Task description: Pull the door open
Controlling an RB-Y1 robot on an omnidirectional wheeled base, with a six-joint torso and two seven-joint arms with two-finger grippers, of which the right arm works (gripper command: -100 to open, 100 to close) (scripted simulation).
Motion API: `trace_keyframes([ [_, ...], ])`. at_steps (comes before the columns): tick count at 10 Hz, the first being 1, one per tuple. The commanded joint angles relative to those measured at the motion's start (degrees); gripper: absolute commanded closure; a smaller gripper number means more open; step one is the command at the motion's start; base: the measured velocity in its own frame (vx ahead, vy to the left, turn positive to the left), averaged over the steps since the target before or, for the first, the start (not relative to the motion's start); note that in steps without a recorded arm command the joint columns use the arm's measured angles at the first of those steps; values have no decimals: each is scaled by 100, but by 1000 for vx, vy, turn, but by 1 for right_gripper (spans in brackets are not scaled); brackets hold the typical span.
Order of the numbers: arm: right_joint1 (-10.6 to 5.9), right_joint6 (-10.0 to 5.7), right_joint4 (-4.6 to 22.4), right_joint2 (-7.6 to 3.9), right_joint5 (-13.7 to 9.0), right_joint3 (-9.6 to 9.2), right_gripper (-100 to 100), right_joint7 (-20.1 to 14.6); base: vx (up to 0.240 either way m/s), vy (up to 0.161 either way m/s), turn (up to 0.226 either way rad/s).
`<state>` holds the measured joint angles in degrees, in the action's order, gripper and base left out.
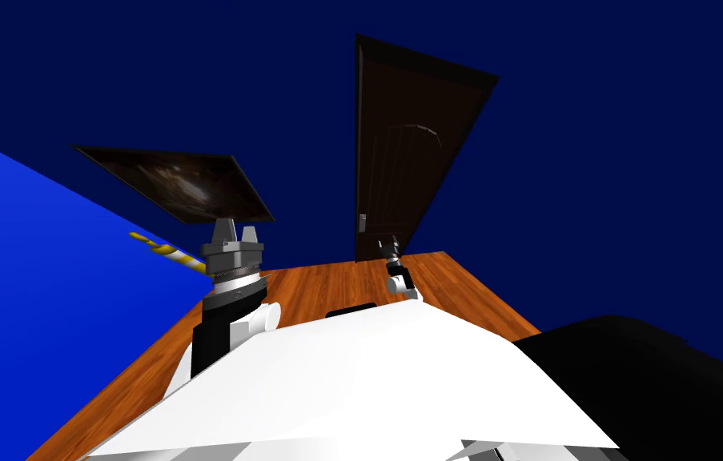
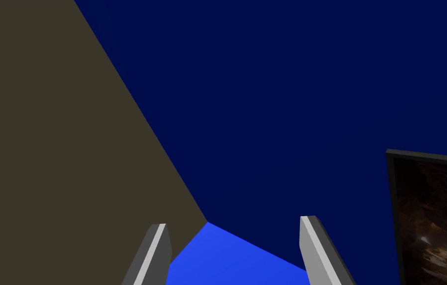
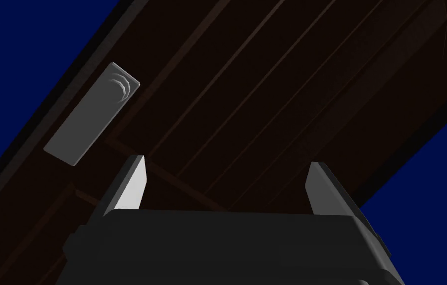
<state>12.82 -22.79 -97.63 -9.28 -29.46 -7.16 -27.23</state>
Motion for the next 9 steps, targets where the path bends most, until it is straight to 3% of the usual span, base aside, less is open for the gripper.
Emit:
trace_keyframes([
  [1,-72,-26,185,-80,-204,-29,-100,-242,92,31,64],
  [9,-480,-17,980,-310,-1119,-139,-100,-1194,107,16,64],
])
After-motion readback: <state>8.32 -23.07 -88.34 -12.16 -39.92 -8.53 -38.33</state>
